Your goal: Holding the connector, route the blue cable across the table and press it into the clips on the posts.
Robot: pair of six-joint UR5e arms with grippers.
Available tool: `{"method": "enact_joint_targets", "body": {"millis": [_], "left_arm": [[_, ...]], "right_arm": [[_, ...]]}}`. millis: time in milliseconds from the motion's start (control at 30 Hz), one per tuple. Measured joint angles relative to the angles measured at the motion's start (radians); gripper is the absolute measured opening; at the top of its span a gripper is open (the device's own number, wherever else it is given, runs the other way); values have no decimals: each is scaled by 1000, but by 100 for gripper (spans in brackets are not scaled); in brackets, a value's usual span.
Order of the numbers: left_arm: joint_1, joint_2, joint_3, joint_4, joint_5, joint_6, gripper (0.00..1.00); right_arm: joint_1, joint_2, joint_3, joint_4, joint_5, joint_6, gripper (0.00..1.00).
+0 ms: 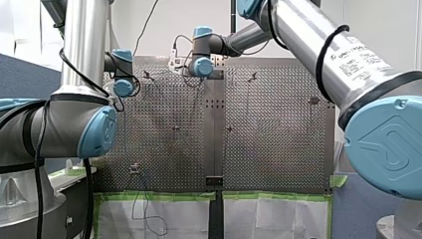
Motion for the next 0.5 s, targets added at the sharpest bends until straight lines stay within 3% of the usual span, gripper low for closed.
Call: {"method": "enact_joint_targets", "body": {"millis": [300,333,367,400,433,467,500], "left_arm": [[11,-3,6,0,15,-14,0],[11,-3,6,-2,15,-13,16],[11,-3,6,-5,15,-13,22],[10,-3,6,-11,13,-12,22],[9,-3,6,-17,11,-11,50],[7,-3,6,-23,7,-9,65],[5,-3,6,-32,1,-4,65]], "right_arm": [[-13,0,-6,0,-1,-1,0],[-13,0,-6,0,-2,-1,0],[-13,0,-6,0,-2,-1,0],[-13,0,-6,1,-2,-1,0],[-12,0,-6,1,-3,-1,0],[-11,0,-6,1,-3,-1,0],[-9,0,-6,2,-3,-1,0]]}}
